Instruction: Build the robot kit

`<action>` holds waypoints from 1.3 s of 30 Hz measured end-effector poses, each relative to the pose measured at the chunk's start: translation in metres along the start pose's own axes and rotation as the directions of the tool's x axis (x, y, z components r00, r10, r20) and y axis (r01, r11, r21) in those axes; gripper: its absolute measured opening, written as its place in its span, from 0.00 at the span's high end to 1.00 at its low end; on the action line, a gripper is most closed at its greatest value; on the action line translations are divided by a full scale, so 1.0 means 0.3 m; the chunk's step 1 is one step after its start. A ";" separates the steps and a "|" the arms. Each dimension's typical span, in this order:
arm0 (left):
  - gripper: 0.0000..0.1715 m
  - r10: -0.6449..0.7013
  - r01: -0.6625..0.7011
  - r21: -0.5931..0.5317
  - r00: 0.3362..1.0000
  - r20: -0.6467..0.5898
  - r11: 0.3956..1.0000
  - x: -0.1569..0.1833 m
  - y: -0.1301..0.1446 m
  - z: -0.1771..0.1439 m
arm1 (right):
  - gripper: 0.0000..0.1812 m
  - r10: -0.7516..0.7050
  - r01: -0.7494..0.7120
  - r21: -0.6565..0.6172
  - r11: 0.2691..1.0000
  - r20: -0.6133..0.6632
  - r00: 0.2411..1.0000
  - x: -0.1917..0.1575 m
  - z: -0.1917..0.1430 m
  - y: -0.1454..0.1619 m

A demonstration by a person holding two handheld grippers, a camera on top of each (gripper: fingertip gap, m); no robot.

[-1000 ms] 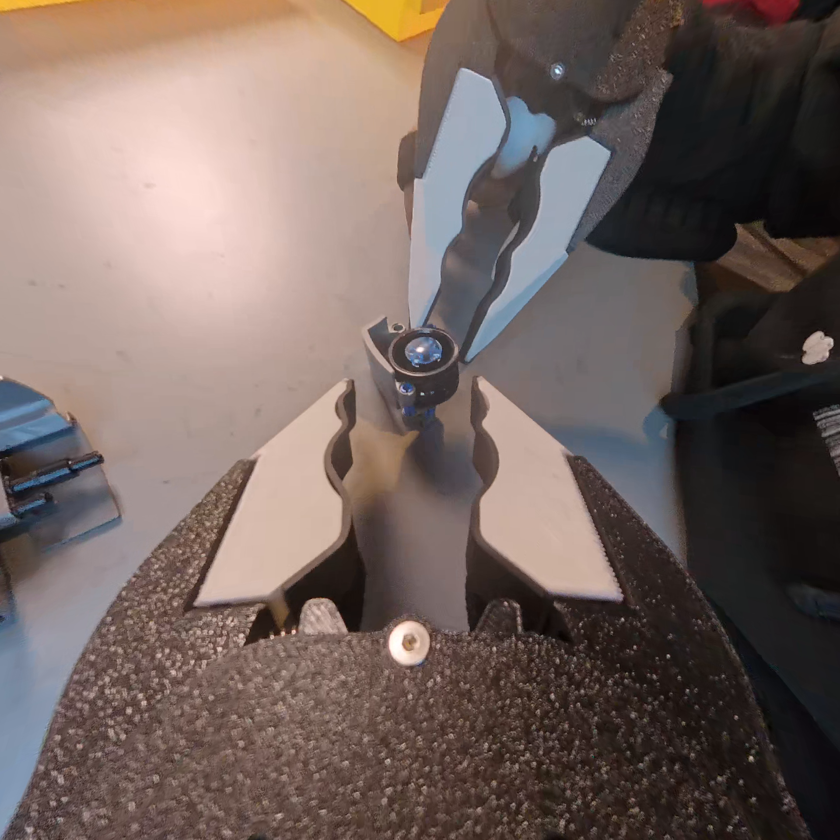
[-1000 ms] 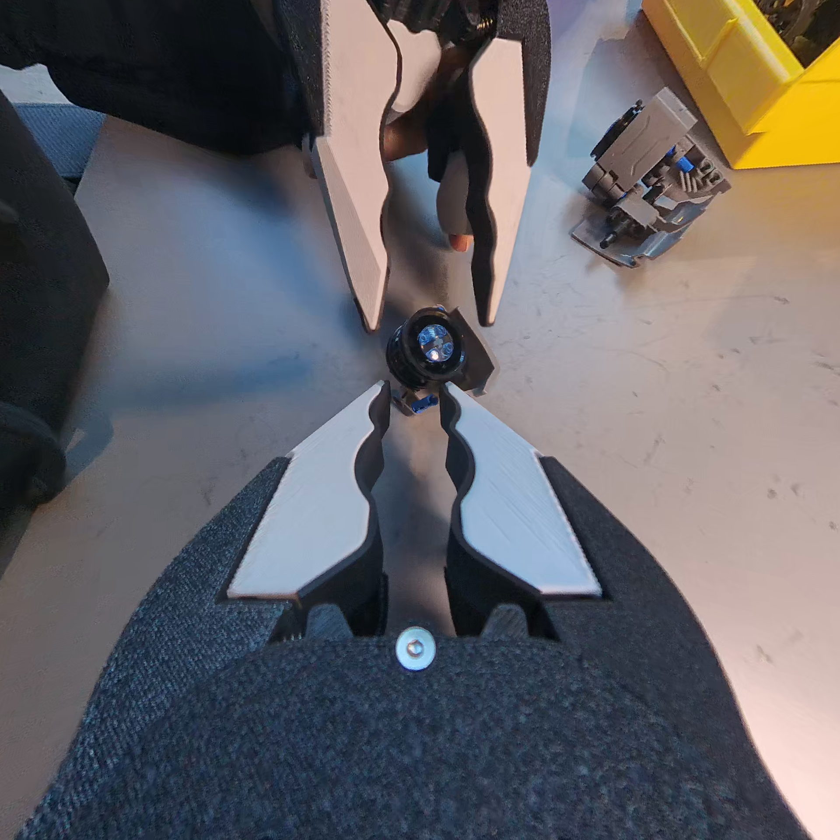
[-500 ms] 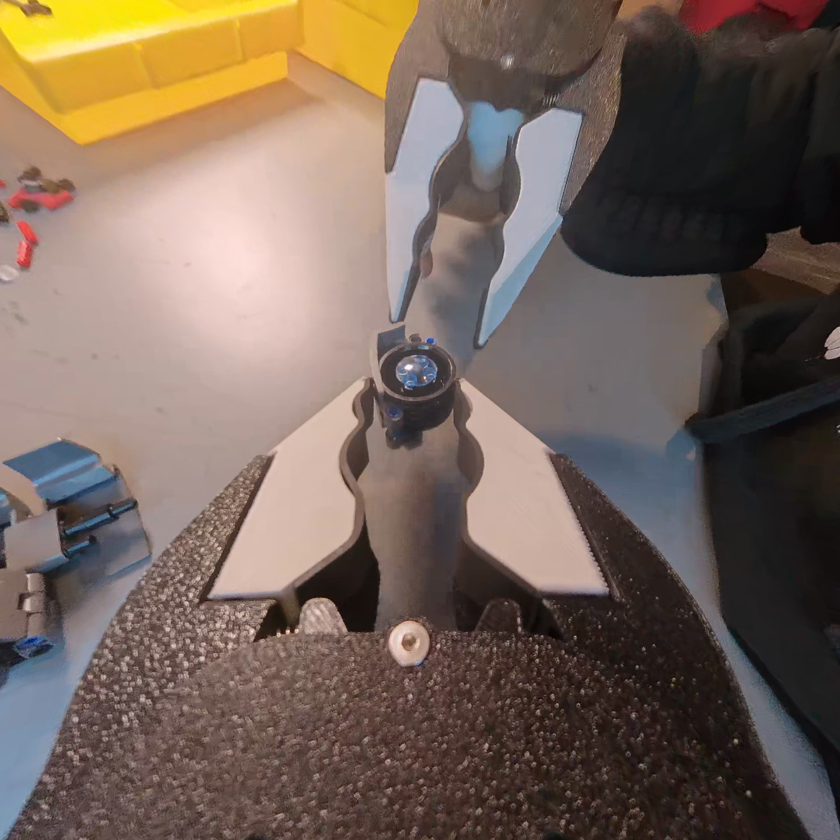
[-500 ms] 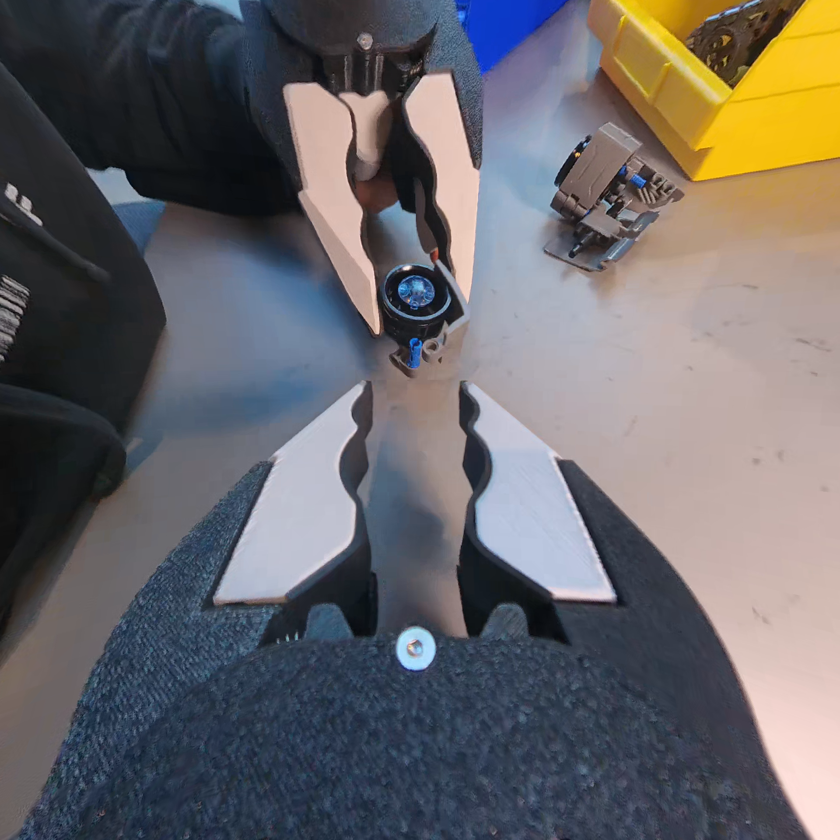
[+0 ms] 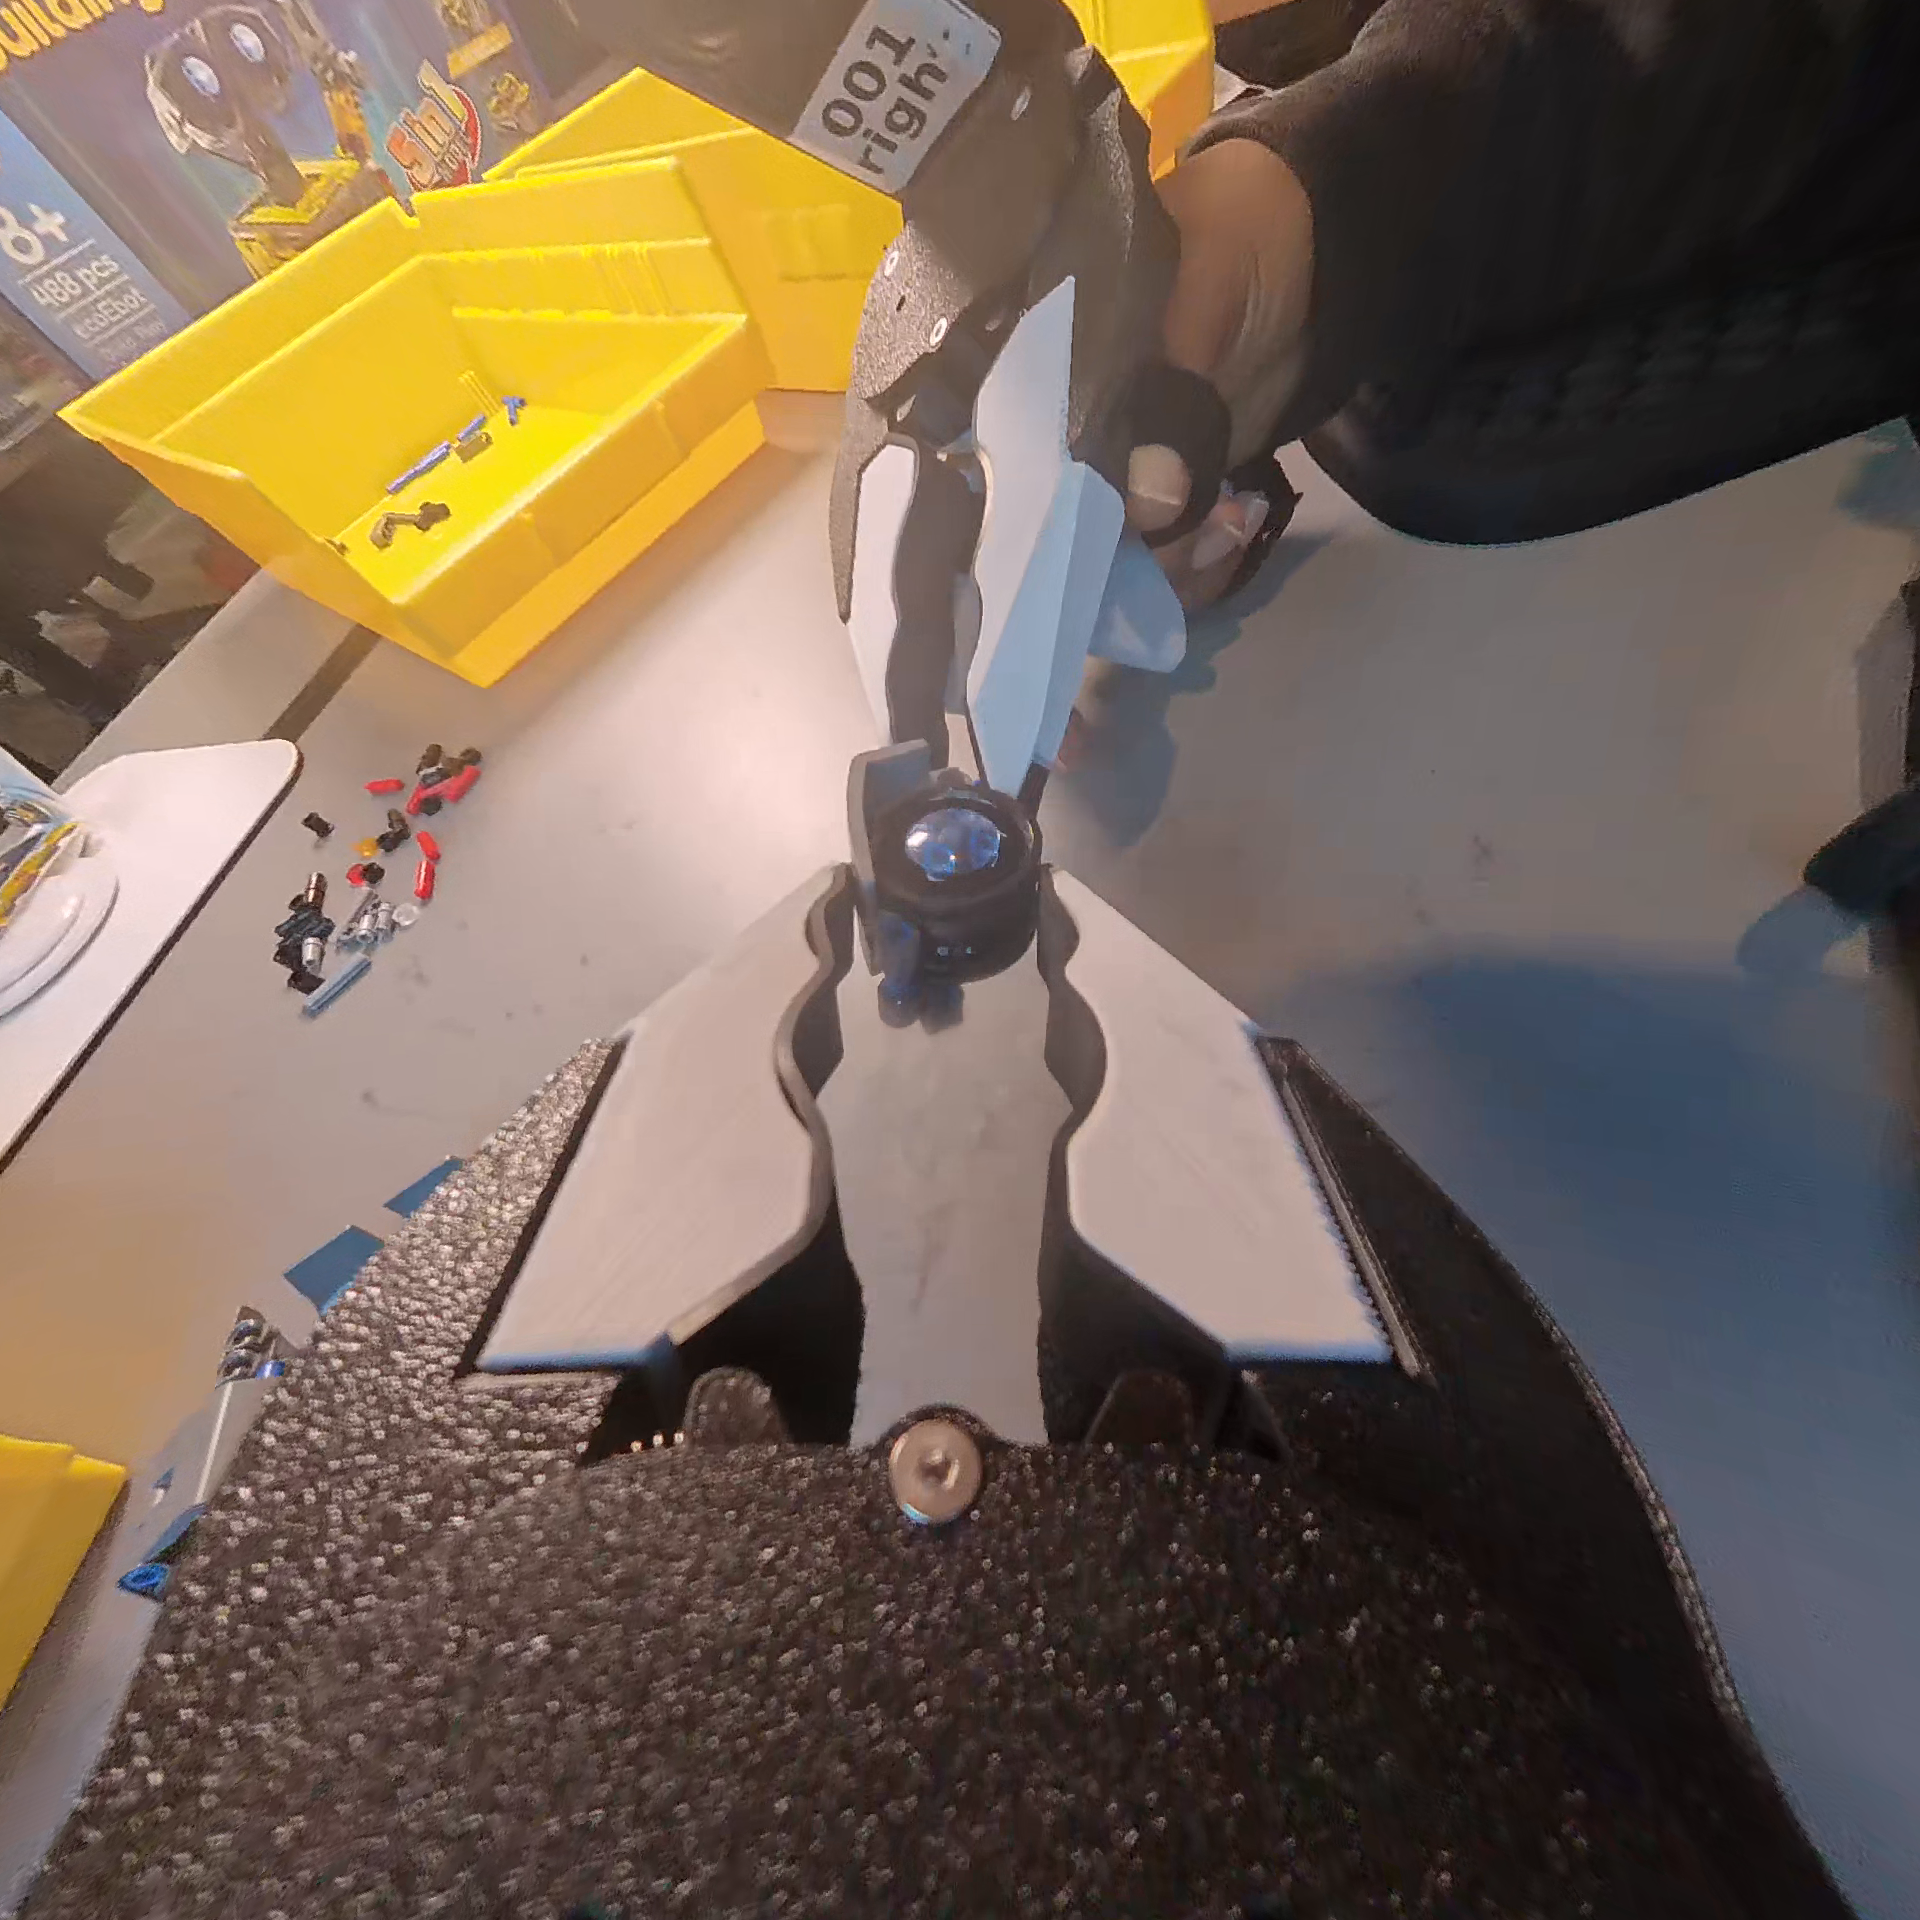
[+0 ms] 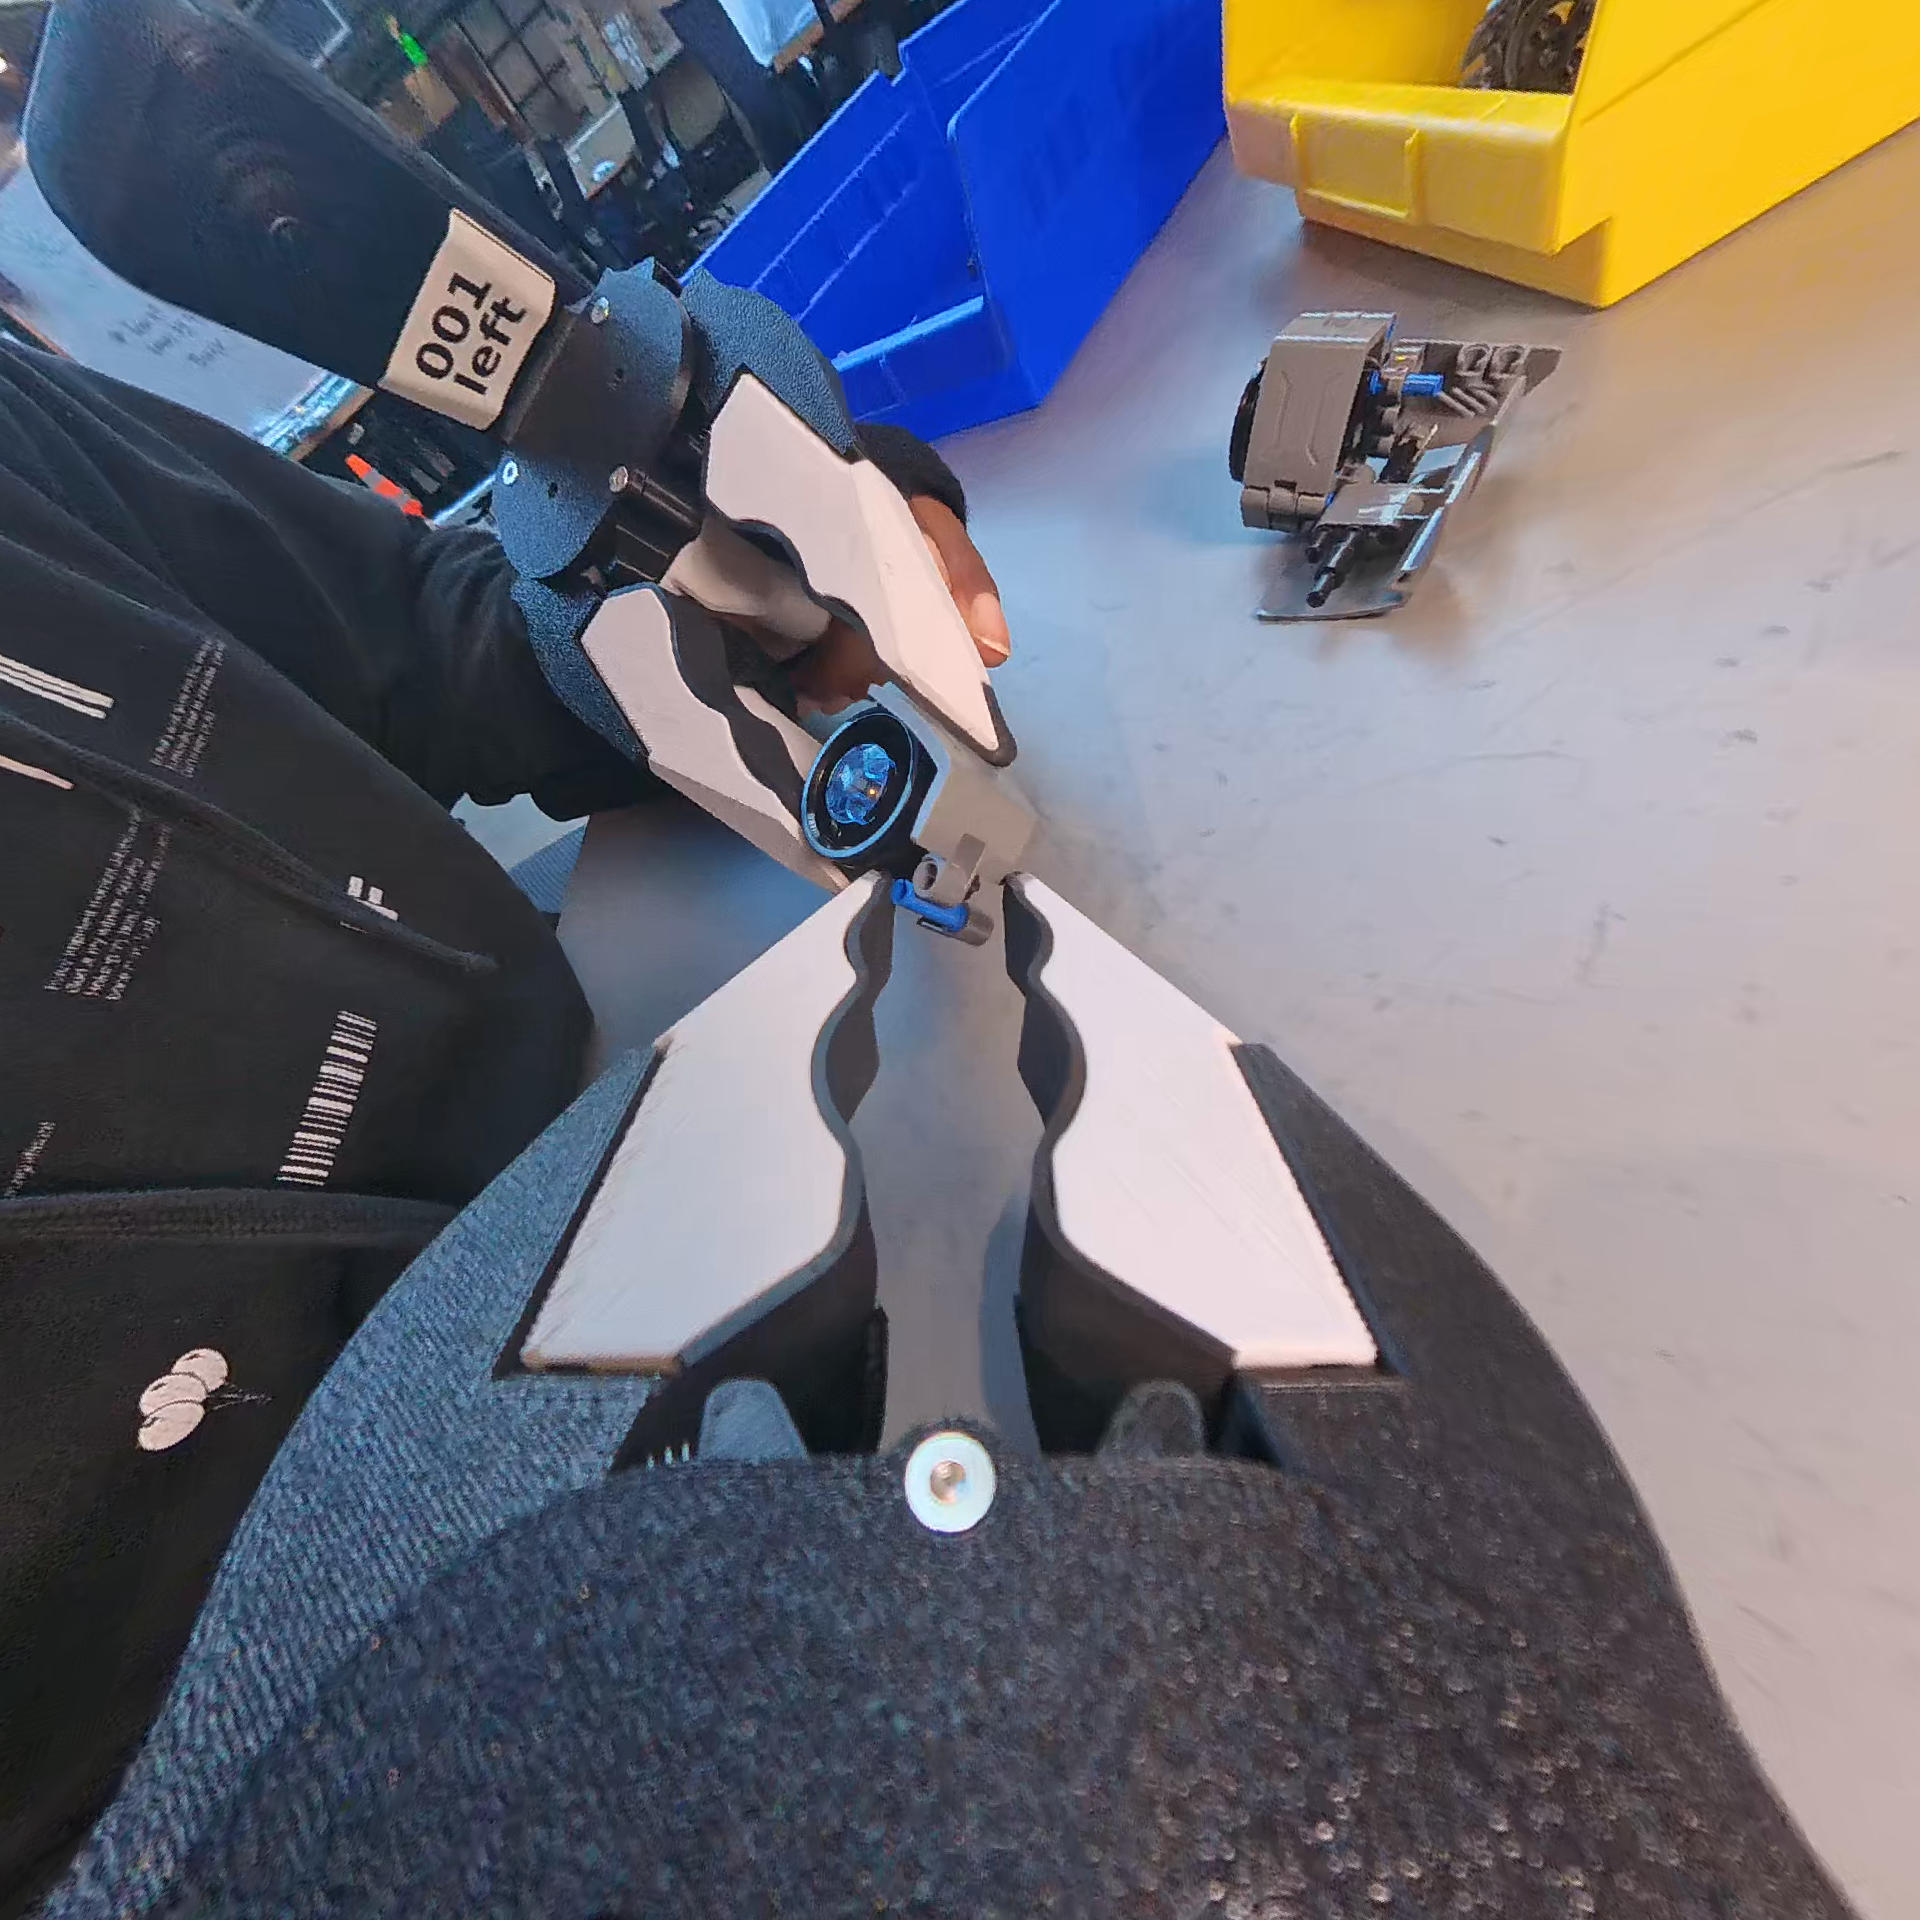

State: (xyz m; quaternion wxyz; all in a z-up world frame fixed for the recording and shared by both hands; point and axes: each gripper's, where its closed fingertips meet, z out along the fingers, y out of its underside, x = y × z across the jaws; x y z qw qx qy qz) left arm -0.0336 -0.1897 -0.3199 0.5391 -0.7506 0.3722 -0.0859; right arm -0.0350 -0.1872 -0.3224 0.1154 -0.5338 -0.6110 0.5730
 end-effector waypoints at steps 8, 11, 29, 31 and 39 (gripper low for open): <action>0.79 -0.169 0.166 -0.038 0.982 -0.086 0.985 0.010 0.037 0.008 | 0.96 -0.092 0.090 -0.051 0.995 -0.052 0.994 0.008 0.014 0.023; 0.79 -0.153 0.147 -0.071 0.985 -0.081 0.987 0.011 0.056 0.011 | 0.96 -0.154 0.146 -0.085 0.986 -0.110 0.982 0.028 0.016 0.030; 0.78 -0.332 0.284 -0.248 0.925 -0.183 0.926 0.064 0.132 0.031 | 0.98 -0.462 0.396 -0.296 0.869 -0.198 0.865 0.055 0.048 0.092; 0.78 -0.335 0.292 -0.227 0.926 -0.177 0.929 0.054 0.123 0.028 | 0.97 -0.422 0.368 -0.259 0.893 -0.202 0.884 0.057 0.044 0.079; 0.79 -0.311 0.304 -0.064 0.933 -0.183 0.950 0.022 0.040 0.006 | 0.97 -0.421 0.402 -0.130 0.906 -0.212 0.882 0.036 0.004 0.000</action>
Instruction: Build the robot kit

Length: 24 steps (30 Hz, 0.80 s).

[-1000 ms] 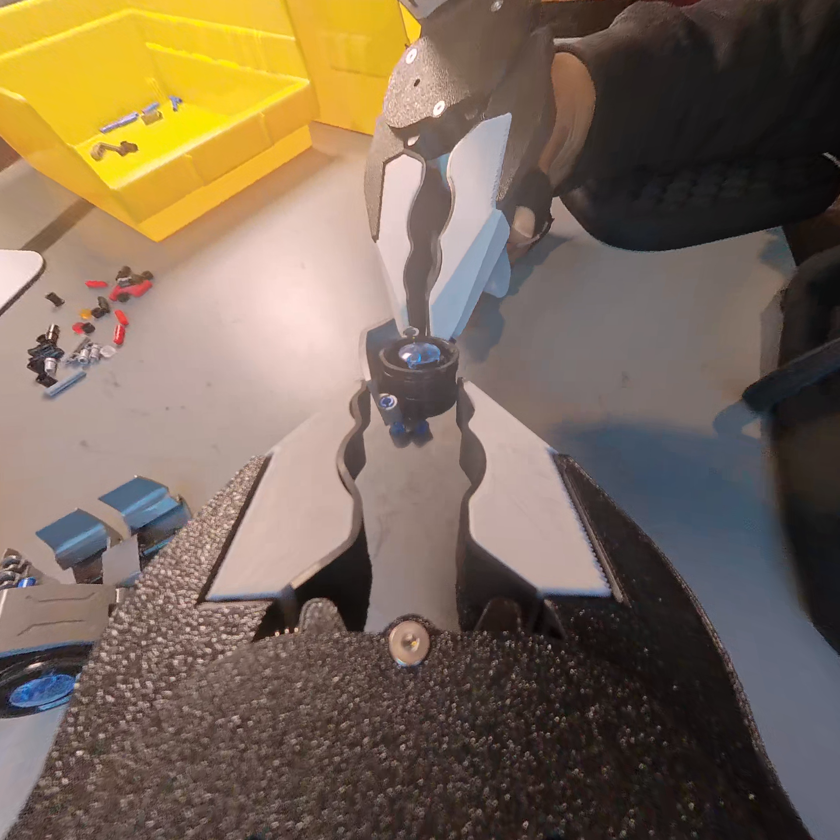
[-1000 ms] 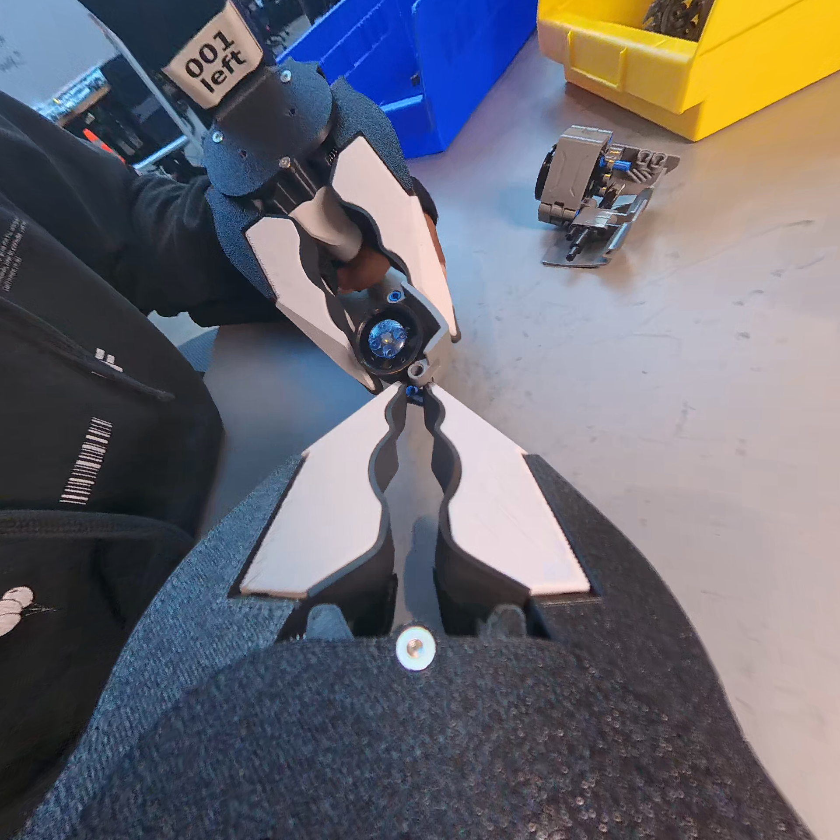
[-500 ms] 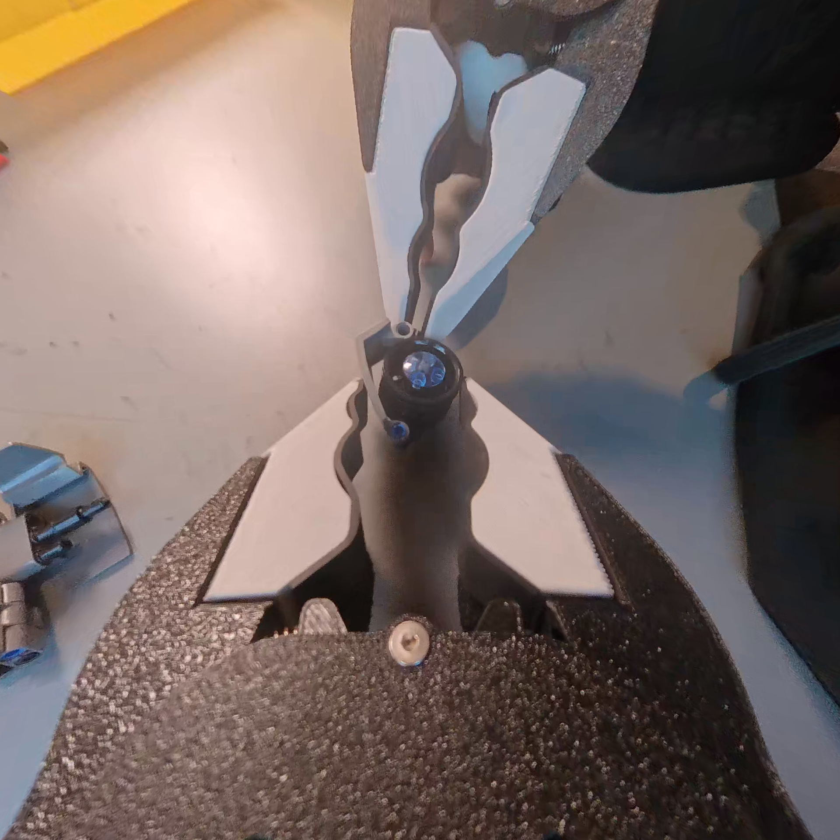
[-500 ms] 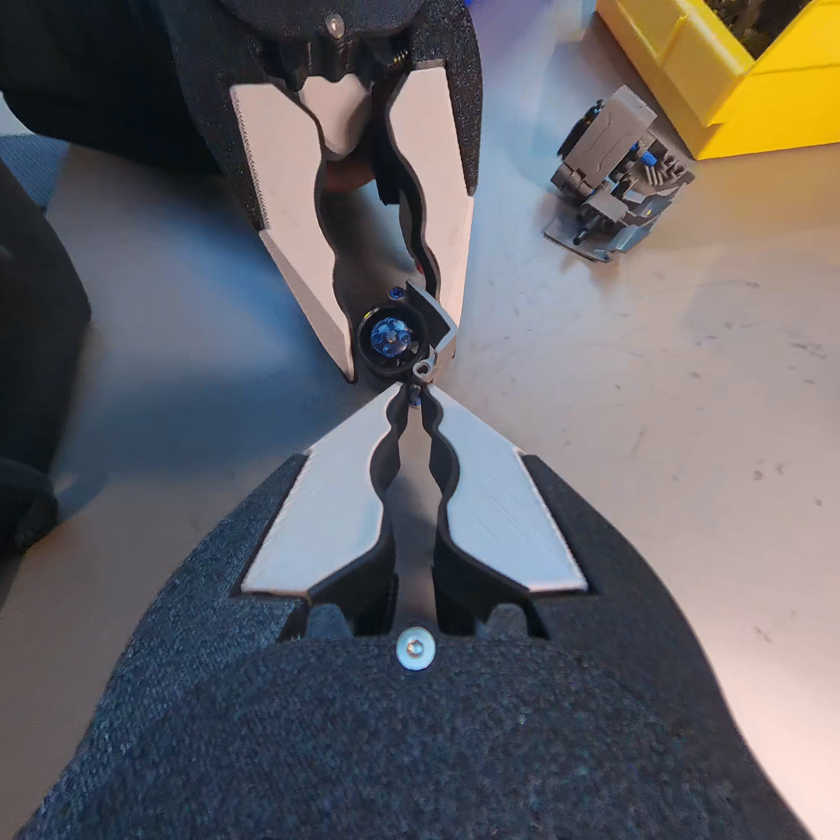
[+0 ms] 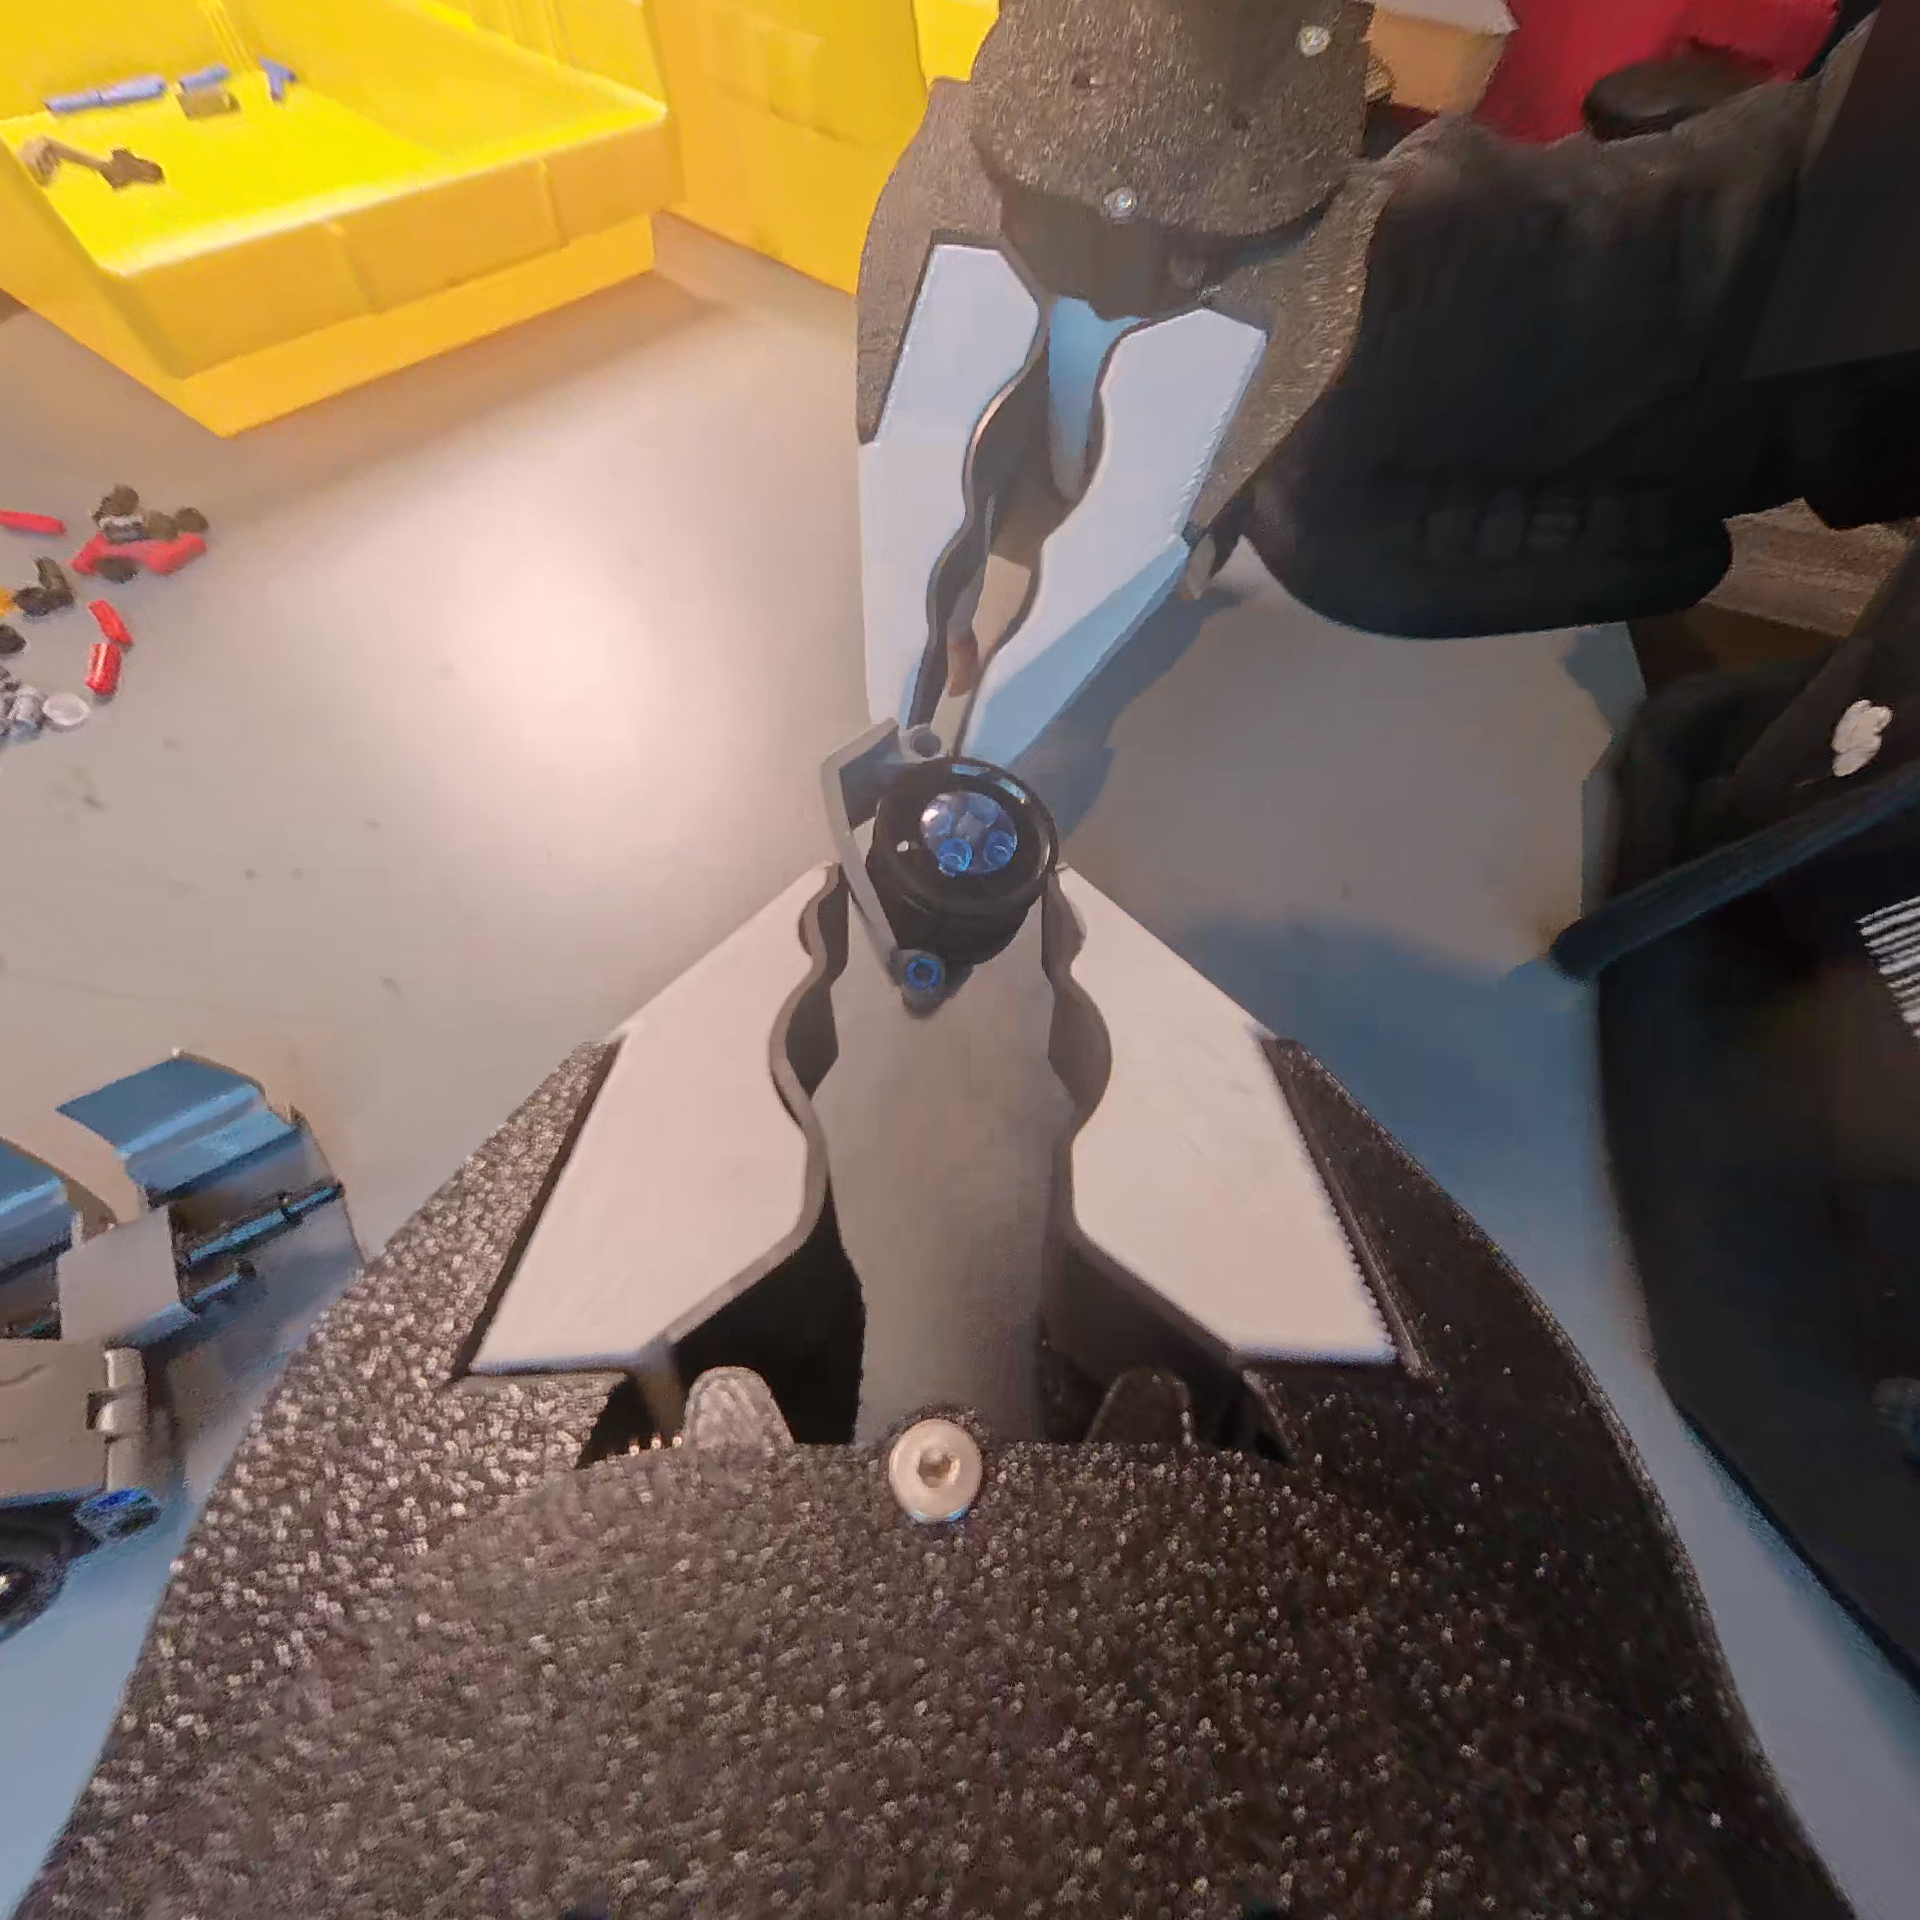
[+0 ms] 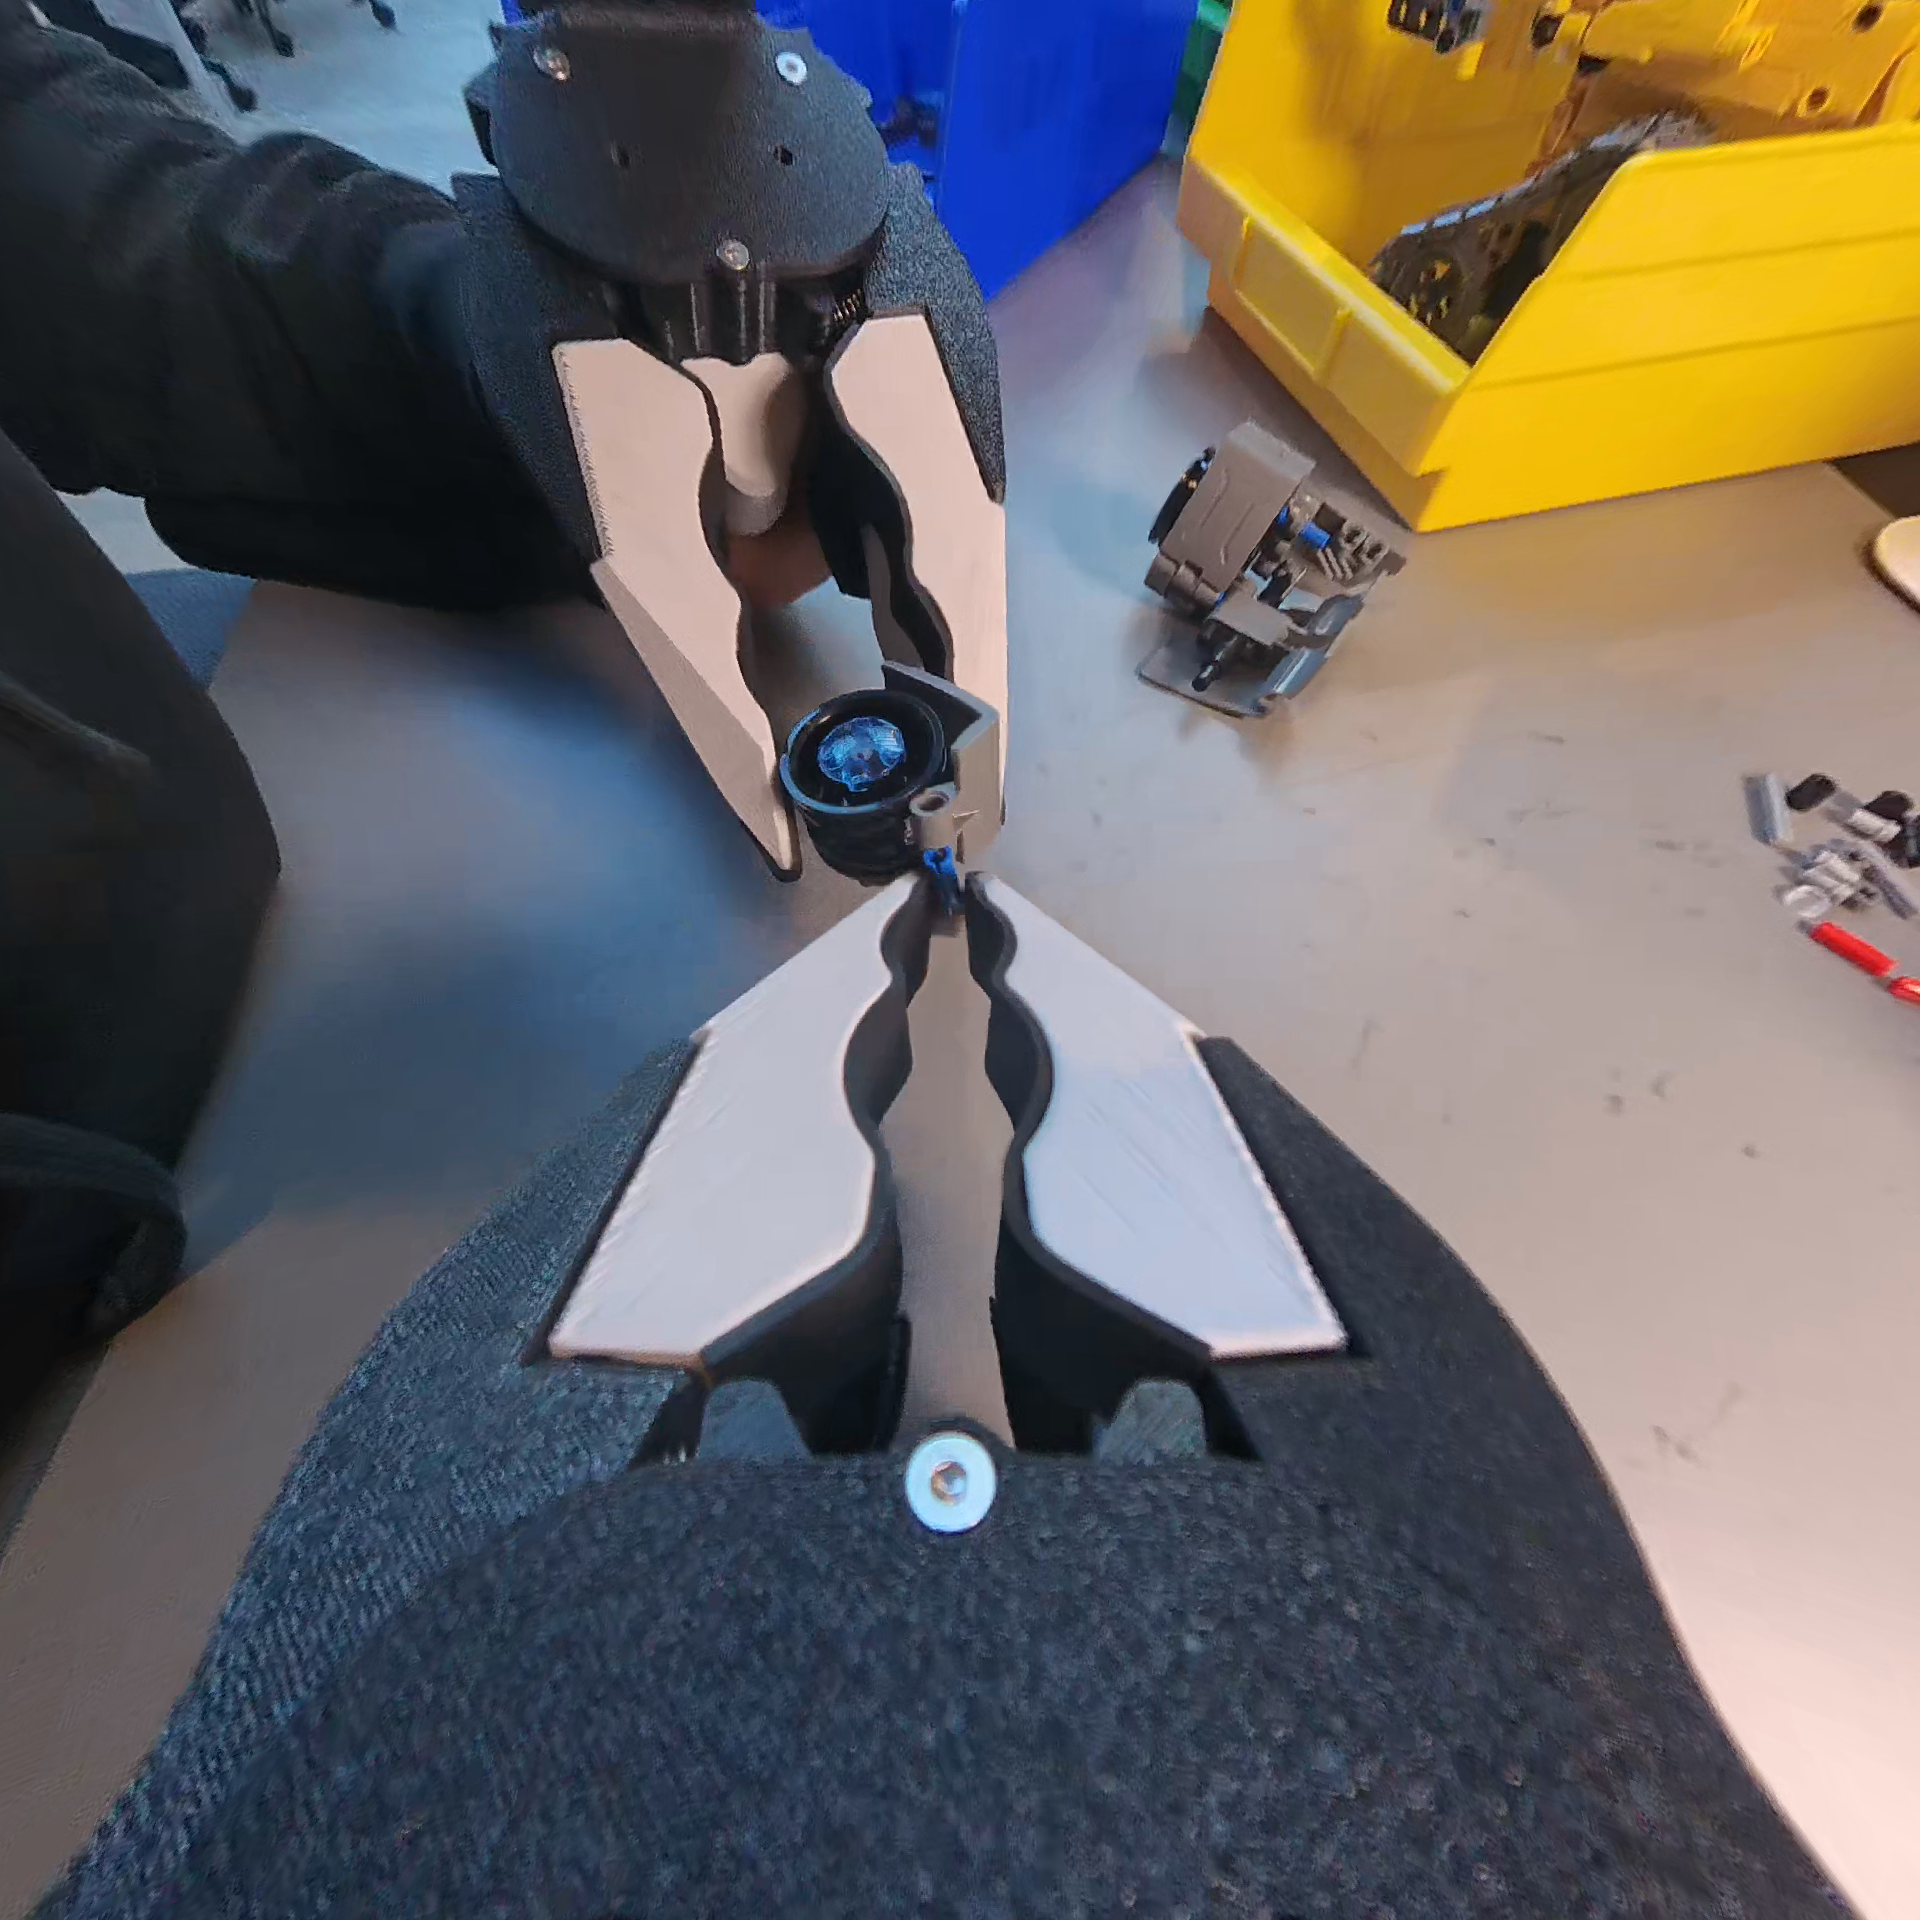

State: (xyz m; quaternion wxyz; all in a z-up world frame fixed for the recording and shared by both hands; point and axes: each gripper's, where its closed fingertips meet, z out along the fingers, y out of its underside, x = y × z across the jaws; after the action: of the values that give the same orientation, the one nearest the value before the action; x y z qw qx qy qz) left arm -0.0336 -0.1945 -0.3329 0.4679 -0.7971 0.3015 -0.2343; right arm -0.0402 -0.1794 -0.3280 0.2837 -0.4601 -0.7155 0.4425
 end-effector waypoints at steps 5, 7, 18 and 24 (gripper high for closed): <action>0.79 0.036 -0.036 0.013 0.999 0.016 0.999 0.004 -0.009 0.001 | 0.97 -0.075 0.075 0.009 0.997 -0.022 0.997 -0.002 -0.005 -0.010; 0.79 0.048 -0.050 0.035 0.998 0.044 0.998 -0.005 -0.023 -0.004 | 0.93 -0.040 0.041 0.019 0.999 -0.049 0.998 0.020 -0.015 -0.018; 0.79 0.409 -0.454 0.032 0.830 0.380 0.890 -0.047 -0.124 -0.069 | 0.79 0.540 -0.626 0.213 0.751 0.348 0.766 0.016 -0.068 -0.148; 0.79 0.519 -0.561 -0.043 0.729 0.446 0.826 -0.043 -0.134 -0.075 | 0.82 0.537 -0.623 0.244 0.743 0.338 0.773 0.003 -0.054 -0.170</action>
State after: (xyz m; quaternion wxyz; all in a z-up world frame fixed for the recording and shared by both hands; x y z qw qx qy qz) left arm -0.0470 -0.1836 -0.2885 0.6083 -0.6832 0.3952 0.0840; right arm -0.0483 -0.1821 -0.2751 0.1154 -0.5458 -0.4763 0.6796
